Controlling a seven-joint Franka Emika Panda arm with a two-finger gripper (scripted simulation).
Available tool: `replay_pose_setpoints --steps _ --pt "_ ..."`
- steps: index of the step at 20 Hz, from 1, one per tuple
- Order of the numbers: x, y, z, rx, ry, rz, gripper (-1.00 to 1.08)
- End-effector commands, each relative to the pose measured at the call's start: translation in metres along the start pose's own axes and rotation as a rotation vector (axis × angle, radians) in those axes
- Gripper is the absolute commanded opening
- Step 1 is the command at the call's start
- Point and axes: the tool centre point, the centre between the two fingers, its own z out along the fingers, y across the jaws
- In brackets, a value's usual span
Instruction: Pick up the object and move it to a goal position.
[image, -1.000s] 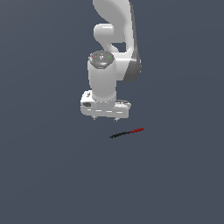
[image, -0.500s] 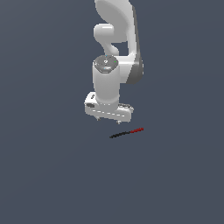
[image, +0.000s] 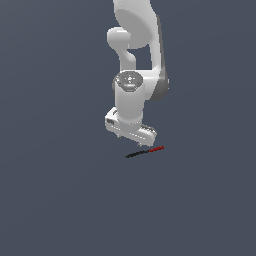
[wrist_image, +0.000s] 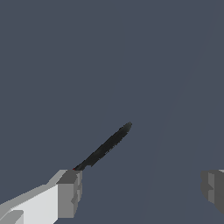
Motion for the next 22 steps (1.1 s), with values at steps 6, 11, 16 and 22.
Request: replay_pose_setpoints --steps 6,11,16,22 --pt "-0.009 -0.016 0.017 0.002 -0.002 0.180 1.00" --pt "-0.015 -0.026 0.029 0.002 -0.002 0.299 1.00" --pt "-0.021 -0.035 0.040 0.002 -0.002 0.418 1.00" --pt "-0.029 -0.046 0.053 0.000 0.000 0.561 1.00"
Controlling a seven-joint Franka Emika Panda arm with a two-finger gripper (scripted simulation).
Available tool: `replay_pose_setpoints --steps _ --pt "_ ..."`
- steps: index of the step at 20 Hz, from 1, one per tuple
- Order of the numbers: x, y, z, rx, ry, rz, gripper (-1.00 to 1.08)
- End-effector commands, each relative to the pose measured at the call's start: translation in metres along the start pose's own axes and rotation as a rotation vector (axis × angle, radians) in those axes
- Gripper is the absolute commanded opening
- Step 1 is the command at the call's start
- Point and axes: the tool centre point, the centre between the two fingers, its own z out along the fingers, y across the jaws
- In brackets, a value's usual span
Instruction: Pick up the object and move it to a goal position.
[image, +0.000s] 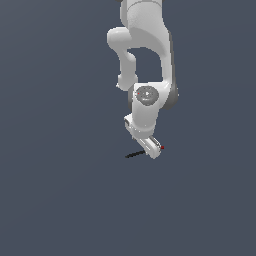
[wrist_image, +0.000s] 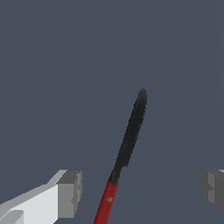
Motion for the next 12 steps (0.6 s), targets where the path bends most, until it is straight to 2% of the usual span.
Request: replay_pose_setpoints --steps 1,12 --pt "-0.005 -0.002 0.006 0.000 0.001 0.061 1.00" --pt "-0.022 -0.008 0.024 -0.001 0.008 0.267 1.00"
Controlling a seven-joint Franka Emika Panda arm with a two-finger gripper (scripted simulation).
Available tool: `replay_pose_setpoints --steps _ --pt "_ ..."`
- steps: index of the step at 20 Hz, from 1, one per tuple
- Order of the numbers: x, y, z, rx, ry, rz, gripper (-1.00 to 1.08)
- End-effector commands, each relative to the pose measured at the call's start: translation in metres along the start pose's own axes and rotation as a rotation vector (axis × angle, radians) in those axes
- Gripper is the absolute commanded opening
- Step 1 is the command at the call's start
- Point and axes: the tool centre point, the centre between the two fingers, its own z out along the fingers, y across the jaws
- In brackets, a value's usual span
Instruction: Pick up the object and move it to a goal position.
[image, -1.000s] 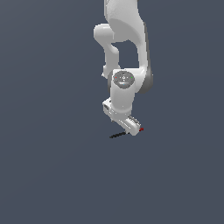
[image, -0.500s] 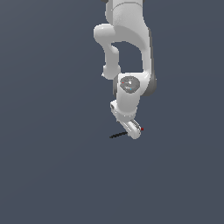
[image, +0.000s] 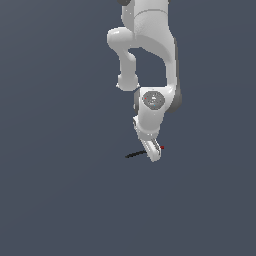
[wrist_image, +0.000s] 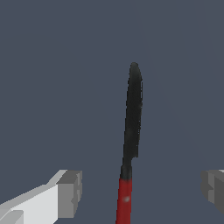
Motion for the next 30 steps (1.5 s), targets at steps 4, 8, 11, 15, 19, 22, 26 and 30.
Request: replay_pose_setpoints --steps 4,8,11,15,19,22,26,30 --pt "-0.005 0.000 0.005 0.001 0.003 0.062 1.00" --pt "-0.007 0.000 0.007 0.001 0.003 0.081 1.00" --pt "-0.007 0.000 0.007 0.000 0.003 0.080 1.00" --pt "-0.007 0.000 0.012 0.000 0.003 0.080 1.00" --pt "-0.007 0.000 0.028 0.000 0.003 0.082 1.00" --pt "-0.007 0.001 0.044 0.000 0.003 0.083 1.00" --pt "-0.007 0.000 0.055 0.000 0.003 0.084 1.00" --pt "-0.007 0.000 0.057 0.000 0.003 0.084 -1.00"
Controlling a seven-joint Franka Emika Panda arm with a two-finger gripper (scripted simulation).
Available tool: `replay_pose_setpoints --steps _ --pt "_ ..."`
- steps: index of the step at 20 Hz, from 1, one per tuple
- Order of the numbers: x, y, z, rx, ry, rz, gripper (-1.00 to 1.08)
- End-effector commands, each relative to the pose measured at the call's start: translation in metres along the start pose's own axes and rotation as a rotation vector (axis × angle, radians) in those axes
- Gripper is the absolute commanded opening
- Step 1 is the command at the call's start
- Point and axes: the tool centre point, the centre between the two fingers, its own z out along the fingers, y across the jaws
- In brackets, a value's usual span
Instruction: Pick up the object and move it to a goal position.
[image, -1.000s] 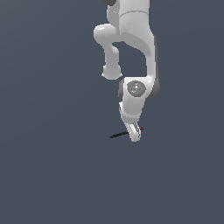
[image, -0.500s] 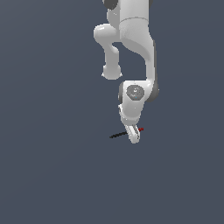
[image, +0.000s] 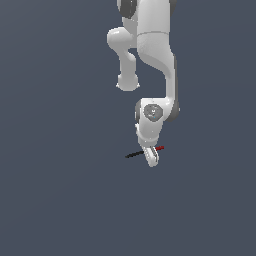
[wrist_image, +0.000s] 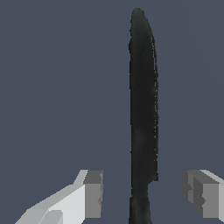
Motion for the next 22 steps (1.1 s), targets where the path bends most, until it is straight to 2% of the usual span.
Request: replay_pose_setpoints --steps 1,13,22 --pt "0.000 0.000 0.002 0.000 0.000 0.000 -1.00" --pt "0.000 -0.002 -0.002 0.002 0.001 0.002 -1.00" --pt "-0.025 -0.029 -0.028 0.001 0.002 0.001 -1.00"
